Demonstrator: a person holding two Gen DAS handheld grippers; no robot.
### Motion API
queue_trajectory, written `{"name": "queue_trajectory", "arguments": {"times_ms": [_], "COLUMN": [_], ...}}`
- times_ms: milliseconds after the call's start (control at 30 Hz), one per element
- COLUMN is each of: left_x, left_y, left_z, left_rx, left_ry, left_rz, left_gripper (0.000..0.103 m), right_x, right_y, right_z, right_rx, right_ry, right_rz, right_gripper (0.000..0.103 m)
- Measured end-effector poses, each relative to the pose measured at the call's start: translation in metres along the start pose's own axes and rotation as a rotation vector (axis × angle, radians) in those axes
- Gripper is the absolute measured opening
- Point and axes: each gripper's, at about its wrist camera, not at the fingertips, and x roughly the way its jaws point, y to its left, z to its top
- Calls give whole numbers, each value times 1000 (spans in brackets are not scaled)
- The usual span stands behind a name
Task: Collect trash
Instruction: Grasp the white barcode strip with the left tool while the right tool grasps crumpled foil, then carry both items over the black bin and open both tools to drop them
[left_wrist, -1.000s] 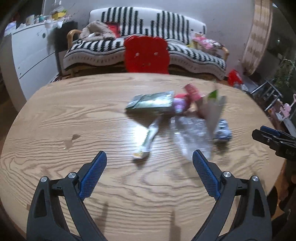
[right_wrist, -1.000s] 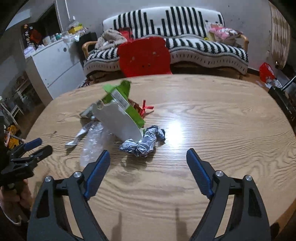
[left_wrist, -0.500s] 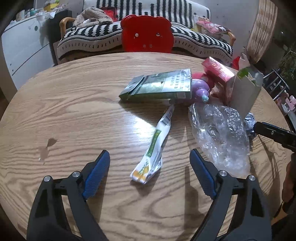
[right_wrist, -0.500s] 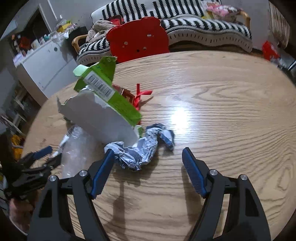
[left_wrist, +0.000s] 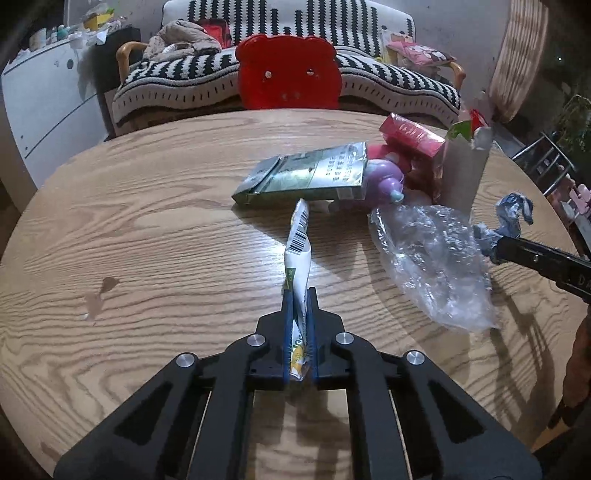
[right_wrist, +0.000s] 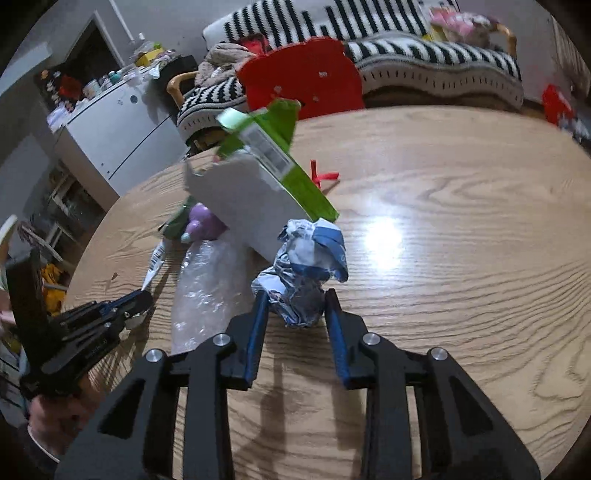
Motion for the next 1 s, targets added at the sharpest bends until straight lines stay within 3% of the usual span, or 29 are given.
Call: {"name": "queue_trajectory", "arguments": {"times_ms": [200,400,700,900,1000], "left_x": [-38,-73,-94,-105,-103], "left_y": [-13,-63,-232,-375,-440], "left_z": [-3,-5,-42,-91,-124], "left_rx": [2,35,224,362,407], "left_ry": [-52,-100,-52,-20,52], "left_rz": [4,-55,-271,-409,-516], "left_gripper": [6,6,6,6,6], "right_x": [-42,-100,-202,-278,-319], "right_y": [-2,-28,-118,-210,-261], "right_z": [-5,-20,-98,-167,-210], "right_rx": [-49,-76,-21,129,238], "right_ry": [-64,-117,-136,-150,-150], "right_rz": [-37,-101,-282,-437,-535], "right_gripper": [31,32,32,32,32]}}
